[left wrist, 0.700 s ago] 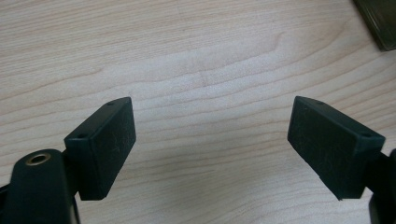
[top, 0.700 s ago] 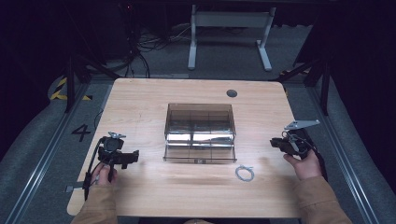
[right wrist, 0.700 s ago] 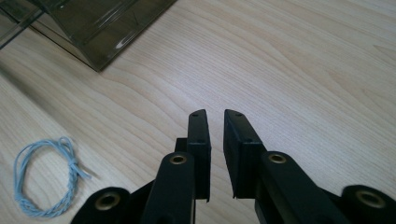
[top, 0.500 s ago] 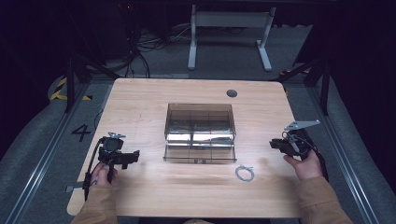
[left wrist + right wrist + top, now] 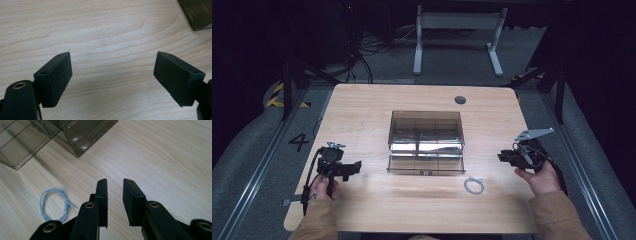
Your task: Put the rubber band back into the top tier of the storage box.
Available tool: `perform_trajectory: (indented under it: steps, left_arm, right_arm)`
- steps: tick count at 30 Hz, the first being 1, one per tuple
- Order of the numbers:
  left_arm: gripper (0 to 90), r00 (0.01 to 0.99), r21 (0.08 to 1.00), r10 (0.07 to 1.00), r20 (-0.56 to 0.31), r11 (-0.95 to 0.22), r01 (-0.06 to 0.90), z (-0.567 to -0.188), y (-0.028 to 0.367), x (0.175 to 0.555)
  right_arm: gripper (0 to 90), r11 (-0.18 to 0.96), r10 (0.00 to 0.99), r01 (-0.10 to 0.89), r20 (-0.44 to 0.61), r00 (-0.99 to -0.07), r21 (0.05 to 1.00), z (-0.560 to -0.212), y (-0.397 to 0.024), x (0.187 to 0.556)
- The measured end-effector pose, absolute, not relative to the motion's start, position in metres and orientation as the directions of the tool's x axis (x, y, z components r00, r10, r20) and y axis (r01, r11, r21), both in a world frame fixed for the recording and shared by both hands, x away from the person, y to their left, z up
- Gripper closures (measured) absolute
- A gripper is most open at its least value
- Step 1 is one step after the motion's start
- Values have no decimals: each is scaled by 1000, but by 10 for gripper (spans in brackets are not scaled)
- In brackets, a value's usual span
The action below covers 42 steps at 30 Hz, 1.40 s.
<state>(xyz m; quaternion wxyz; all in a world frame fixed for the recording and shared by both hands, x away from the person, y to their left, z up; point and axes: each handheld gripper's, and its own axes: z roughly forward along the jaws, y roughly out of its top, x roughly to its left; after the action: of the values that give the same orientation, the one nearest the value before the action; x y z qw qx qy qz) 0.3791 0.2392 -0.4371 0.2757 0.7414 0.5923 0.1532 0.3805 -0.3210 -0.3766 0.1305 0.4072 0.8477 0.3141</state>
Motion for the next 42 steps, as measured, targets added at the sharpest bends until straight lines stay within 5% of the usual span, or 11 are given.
perform_trajectory:
  steps: [24, 42]
  left_arm:
    - [161, 255, 590, 963, -90, -155, 792, -438, 235, 378]
    - [160, 265, 585, 959, -100, -159, 796, -439, 234, 377]
  right_arm:
    - [725, 535, 715, 590, 48, -698, 605, -351, -293, 360]
    - [680, 555, 688, 587, 71, -722, 589, -367, -275, 364]
